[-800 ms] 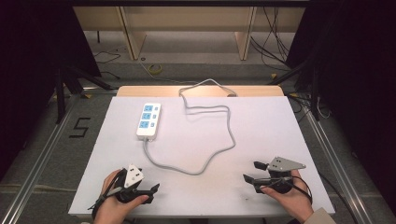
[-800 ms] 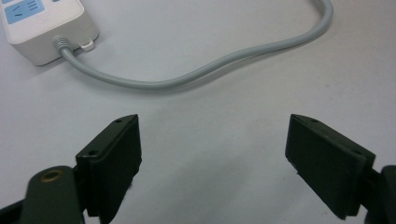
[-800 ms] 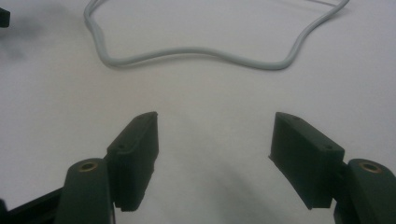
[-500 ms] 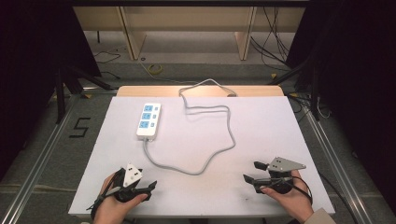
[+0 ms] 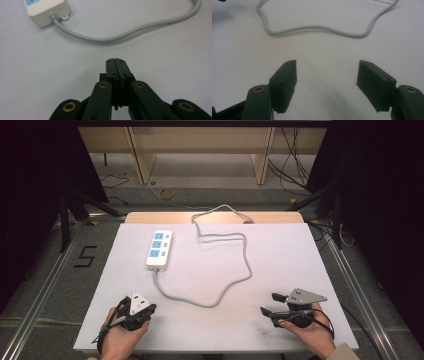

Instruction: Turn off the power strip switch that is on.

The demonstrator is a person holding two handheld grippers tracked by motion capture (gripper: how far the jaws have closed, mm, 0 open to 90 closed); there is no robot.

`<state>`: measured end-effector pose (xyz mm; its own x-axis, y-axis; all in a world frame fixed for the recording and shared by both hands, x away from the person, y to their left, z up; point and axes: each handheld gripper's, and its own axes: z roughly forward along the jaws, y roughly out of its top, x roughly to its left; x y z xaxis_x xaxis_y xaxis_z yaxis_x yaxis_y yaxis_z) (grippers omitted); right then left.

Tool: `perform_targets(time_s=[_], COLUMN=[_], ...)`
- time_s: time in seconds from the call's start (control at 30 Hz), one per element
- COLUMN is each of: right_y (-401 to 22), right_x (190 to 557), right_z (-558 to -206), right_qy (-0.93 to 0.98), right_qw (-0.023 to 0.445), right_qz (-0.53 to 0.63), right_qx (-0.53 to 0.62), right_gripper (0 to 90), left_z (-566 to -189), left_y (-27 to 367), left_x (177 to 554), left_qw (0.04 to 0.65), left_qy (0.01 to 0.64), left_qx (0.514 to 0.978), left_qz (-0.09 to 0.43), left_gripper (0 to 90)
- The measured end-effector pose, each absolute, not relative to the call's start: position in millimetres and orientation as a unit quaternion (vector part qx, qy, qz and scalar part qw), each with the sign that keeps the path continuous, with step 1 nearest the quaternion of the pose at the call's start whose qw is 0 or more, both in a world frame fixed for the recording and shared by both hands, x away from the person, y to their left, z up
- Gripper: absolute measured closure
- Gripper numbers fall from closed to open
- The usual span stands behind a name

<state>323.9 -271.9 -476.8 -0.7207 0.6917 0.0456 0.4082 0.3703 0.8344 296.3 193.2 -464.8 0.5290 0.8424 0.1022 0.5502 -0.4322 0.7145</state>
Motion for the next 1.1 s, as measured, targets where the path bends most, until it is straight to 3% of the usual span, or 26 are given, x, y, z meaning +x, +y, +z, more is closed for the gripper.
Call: perform_targets(time_s=[1.1], right_y=[-272.3], right_x=[323.9], right_z=[-477.2], right_qy=[0.812], right_qw=[0.16], right_qz=[0.447], right_qx=[0.339], right_gripper=[33.0], left_z=[-453.1], left_y=[196.5], left_x=[318.3], left_qw=[0.308], left_qy=[0.442], left_qx=[0.814], left_qz=[0.216], left_gripper=[89.6])
